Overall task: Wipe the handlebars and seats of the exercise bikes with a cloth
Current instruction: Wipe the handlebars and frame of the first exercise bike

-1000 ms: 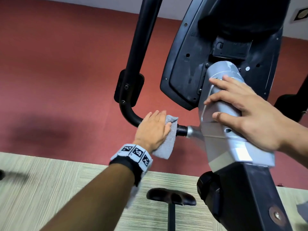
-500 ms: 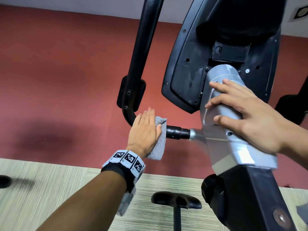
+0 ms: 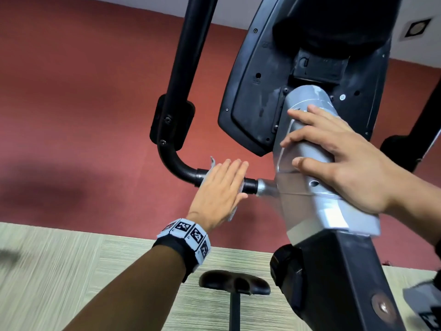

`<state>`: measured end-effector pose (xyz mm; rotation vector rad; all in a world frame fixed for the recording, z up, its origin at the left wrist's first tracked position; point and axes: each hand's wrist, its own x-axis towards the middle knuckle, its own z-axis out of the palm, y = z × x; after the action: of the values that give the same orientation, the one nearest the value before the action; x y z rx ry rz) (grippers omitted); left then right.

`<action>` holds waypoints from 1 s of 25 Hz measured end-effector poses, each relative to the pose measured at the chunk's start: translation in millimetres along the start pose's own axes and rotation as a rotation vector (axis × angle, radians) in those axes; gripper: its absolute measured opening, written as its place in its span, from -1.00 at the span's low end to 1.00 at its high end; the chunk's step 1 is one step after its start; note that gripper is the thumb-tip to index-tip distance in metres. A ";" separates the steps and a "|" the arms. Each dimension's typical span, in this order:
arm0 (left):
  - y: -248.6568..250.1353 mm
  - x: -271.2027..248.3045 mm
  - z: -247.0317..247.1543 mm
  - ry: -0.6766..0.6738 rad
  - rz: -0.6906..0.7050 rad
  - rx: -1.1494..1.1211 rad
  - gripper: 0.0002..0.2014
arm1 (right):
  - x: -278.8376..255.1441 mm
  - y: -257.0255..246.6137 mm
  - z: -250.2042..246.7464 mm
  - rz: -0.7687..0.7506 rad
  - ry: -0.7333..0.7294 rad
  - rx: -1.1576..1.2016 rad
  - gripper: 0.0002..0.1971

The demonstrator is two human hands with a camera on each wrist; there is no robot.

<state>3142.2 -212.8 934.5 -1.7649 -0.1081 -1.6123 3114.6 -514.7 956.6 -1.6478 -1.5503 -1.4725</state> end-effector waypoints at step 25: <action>7.2 7.6 -4.7 -0.111 0.026 0.074 -0.10 | 0.2 0.4 -1.1 -0.016 -0.010 -0.011 -0.55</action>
<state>3143.5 -223.7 937.8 -1.7909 -0.1938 -1.4728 3114.5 -515.7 957.3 -1.6549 -1.5666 -1.4853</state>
